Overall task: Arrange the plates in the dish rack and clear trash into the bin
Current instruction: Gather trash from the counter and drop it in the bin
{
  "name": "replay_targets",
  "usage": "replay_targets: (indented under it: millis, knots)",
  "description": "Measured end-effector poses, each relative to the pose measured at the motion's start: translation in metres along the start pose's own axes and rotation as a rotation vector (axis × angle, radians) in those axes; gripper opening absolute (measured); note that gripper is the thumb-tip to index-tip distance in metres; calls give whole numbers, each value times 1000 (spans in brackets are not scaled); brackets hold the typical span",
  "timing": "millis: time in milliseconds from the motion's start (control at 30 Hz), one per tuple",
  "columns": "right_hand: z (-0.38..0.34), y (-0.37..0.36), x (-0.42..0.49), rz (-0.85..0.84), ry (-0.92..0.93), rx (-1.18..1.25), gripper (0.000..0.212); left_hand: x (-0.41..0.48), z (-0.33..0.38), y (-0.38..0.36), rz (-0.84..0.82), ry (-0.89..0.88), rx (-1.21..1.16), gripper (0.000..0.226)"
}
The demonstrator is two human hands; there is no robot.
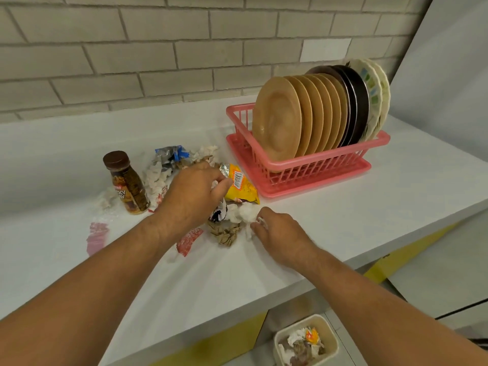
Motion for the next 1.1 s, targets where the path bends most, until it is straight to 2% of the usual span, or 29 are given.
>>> replay_targets:
  millis: [167,233,300,433,567,733,867,1033,1100]
  knots:
    - [0,32,1,73,53,110,15,0,11,4,-48,-25,-40,28]
    - [2,45,2,132,63,143,5,0,19,7,-75,-32,-86,28]
    - [5,57,1,199,43,211,9,1,26,8,-104,-40,-118,27]
    - [10,72,-5,230,27,279,35,1,39,6,-135,-86,-141,25]
    - [24,78,-12,304,-53,220,26,1,52,1,-134,-143,-129,25]
    - [40,83,-27,394,-170,403,30,-5,73,-8,-163,-158,-128,26]
    - [54,88,-35,405,-213,363,34,-12,93,-14,-196,-140,-117,28]
    - [84,96,-44,350,-290,766,3,-20,128,-21,-217,-108,-103,29]
    - [96,100,-47,346,-305,828,12,-22,142,-27,-214,-98,-100,28]
Point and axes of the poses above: each hand's wrist, its own x-axis towards the middle knuckle, its own y-axis out of the back of the hand, z = x × y, the point moved 2 cm from there along x, towards the middle knuckle, and after that the axes turned 10 degrees about x, right-handed, at the moved point
